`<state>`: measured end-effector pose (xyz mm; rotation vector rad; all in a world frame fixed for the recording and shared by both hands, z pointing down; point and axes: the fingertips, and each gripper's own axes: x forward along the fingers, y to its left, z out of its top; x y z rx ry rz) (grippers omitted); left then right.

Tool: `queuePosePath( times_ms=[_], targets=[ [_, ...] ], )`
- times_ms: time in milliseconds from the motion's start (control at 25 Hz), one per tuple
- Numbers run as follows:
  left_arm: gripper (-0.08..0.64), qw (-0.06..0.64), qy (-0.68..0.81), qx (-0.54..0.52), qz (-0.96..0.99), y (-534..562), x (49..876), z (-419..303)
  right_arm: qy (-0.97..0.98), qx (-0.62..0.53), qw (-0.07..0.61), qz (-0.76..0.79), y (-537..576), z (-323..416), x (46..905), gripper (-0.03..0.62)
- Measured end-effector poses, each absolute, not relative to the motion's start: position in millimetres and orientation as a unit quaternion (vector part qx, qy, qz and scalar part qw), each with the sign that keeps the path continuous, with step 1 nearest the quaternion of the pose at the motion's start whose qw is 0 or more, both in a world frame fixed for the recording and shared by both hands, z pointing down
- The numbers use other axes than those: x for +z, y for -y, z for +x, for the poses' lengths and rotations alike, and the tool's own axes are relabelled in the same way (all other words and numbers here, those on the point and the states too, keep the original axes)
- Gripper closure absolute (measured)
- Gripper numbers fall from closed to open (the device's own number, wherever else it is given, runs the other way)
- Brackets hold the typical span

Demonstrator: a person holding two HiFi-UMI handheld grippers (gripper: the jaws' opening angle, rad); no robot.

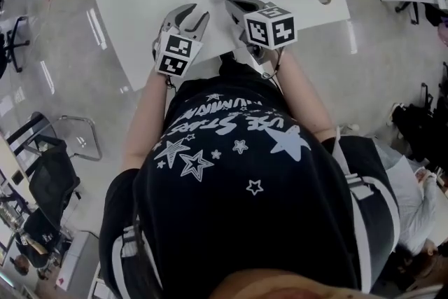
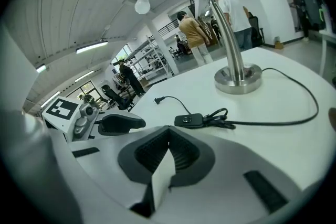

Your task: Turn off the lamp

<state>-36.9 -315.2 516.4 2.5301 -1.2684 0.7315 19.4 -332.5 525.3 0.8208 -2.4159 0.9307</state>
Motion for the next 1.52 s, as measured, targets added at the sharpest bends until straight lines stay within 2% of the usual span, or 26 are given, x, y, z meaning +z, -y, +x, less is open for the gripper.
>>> queuePosePath(
  times_ms=[440,800,1200,1520],
  targets=[
    [0.425,0.095,0.434,0.167,0.88,253.8,457.4,-86.2,0.87,0.307,0.196,0.332,265.0,-21.4,489.2,0.586],
    [0.426,0.08,0.375,0.137,0.913,176.1,437.7,-110.5,0.855,0.301,0.169,0.386,188.9,-45.0,480.9,0.587],
    [0.426,0.108,0.297,0.103,0.943,110.7,442.0,-83.2,0.812,0.334,0.142,0.457,94.8,-13.2,492.6,0.588],
    [0.428,0.108,0.307,0.093,0.941,86.3,437.0,-65.6,0.806,0.328,0.111,0.481,66.7,26.6,479.1,0.587]
  ],
)
